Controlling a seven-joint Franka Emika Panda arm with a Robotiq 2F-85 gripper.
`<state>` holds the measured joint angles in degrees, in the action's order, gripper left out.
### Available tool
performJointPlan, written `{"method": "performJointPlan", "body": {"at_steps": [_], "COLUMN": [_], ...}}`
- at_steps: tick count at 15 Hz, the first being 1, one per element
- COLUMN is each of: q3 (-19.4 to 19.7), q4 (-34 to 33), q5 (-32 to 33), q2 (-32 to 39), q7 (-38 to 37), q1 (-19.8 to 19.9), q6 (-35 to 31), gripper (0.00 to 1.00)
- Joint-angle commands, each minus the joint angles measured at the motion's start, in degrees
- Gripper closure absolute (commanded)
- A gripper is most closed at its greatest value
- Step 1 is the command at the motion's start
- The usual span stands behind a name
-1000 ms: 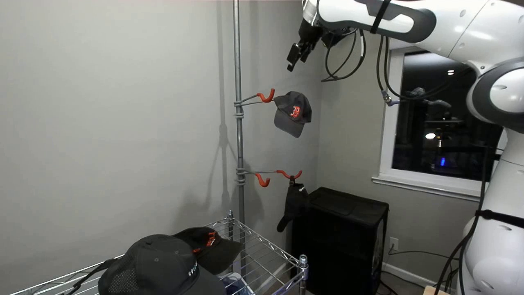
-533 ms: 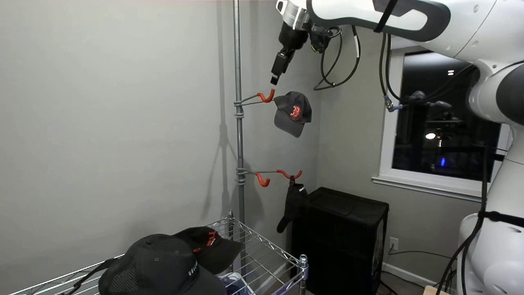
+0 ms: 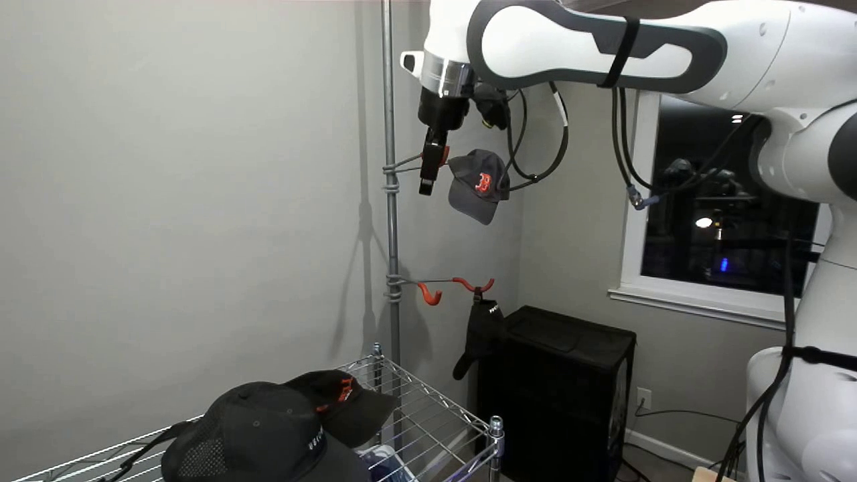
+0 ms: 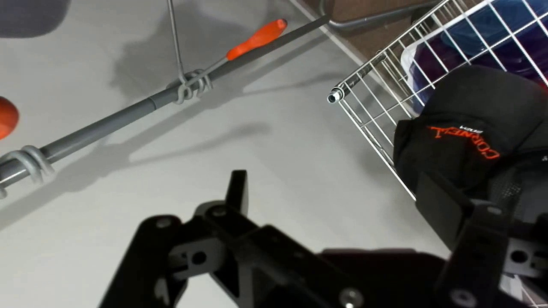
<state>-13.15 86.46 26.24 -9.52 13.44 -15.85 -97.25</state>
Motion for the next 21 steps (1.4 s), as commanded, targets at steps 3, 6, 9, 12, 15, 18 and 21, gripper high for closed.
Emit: {"method": "performJointPlan", "body": {"at_steps": [3, 6, 9, 12, 15, 18, 21], "q3": [-1.5, -1.7, -1.8, -1.8, -1.7, -1.7, -1.8], "q4": [4.4, 6.1, 7.0, 7.3, 7.1, 6.9, 6.9], "q5": [0.3, 0.6, 0.9, 1.8, 2.6, 3.0, 3.4], "q2": [1.0, 2.5, 4.2, 6.4, 8.3, 9.4, 10.0], "q7": [2.6, 2.8, 2.9, 2.6, 2.5, 2.6, 2.5], "q1": [0.8, 0.7, 0.6, 0.5, 0.4, 0.2, 0.1], "q6": [-1.0, -1.1, -0.7, -0.2, 0.3, 0.7, 0.8], "gripper": [0.00, 0.00, 0.00, 0.00, 0.00, 0.00, 0.00]}}
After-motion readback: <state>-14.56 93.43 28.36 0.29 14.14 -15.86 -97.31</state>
